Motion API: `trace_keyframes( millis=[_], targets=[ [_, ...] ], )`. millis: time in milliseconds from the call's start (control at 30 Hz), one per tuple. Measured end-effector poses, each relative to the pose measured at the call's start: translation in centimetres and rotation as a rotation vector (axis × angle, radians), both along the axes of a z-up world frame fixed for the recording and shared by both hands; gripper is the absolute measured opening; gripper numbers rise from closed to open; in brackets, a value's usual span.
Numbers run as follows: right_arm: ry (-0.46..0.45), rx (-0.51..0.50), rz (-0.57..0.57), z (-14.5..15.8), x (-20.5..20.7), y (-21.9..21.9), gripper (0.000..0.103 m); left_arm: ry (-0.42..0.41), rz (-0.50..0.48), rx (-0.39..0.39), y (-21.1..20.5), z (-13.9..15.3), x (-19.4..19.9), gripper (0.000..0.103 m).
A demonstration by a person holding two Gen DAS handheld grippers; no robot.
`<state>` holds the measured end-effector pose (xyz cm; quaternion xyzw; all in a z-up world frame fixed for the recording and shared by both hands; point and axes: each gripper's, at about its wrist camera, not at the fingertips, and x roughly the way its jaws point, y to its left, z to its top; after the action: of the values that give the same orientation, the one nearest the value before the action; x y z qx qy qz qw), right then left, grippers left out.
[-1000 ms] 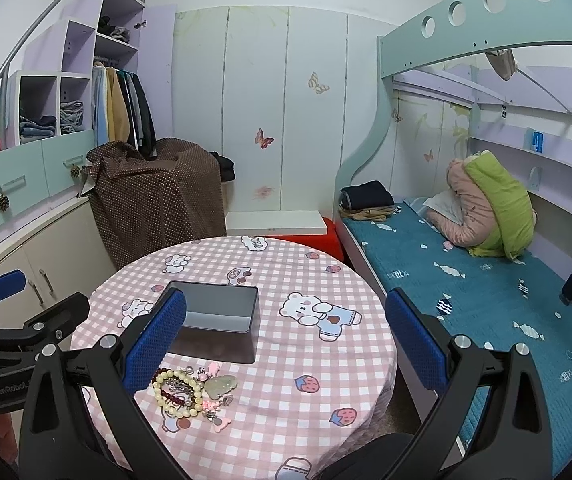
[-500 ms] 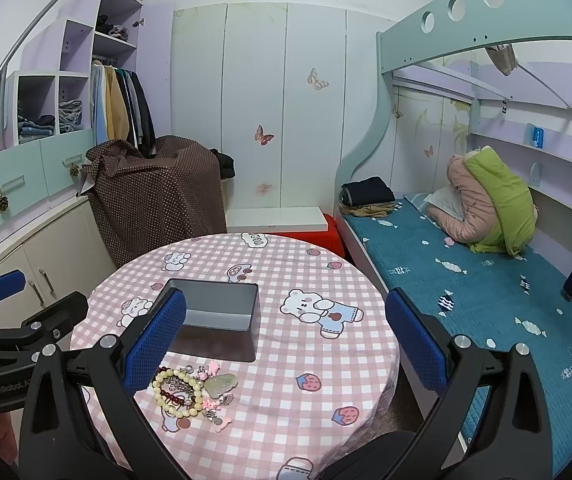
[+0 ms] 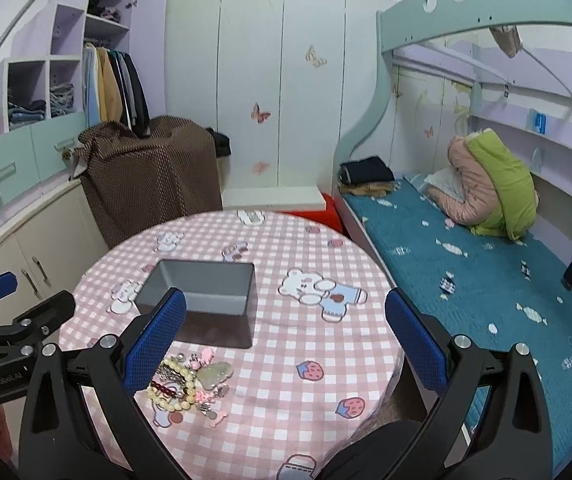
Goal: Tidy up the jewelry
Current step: 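Move the left tool down toward the jewelry pile beside the tin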
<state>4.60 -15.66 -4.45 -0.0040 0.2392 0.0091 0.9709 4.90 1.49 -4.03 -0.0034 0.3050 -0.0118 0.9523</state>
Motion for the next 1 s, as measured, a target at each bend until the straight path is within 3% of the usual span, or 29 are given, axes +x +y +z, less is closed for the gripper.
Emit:
trace_keyframes(
  millis=[333,533,767,800,900,1000],
  targets=[
    [0.228,0.002,-0.015,-5.9,4.9,-0.1,0.095,0.187,0.052,0.004,2.5,-5.4,3.8,0.098],
    [0.369,0.011,0.041,-9.9,6.8,1.1,0.095,0.303,0.045,0.023,3.4,-9.2,5.4,0.098],
    [0.432,0.003,0.09,-11.8,7.1,2.5,0.095,0.391,0.012,0.025,3.3,-12.2,6.8,0.097],
    [0.436,0.002,0.086,-11.8,7.2,2.5,0.095,0.393,0.004,0.027,3.2,-12.4,6.9,0.095],
    [0.445,0.018,0.082,-12.1,7.2,2.3,0.095,0.413,-0.028,0.06,2.1,-12.9,7.2,0.073],
    [0.447,0.02,0.075,-12.2,7.3,2.0,0.096,0.439,-0.043,0.08,1.1,-13.8,7.7,0.069]
  ],
)
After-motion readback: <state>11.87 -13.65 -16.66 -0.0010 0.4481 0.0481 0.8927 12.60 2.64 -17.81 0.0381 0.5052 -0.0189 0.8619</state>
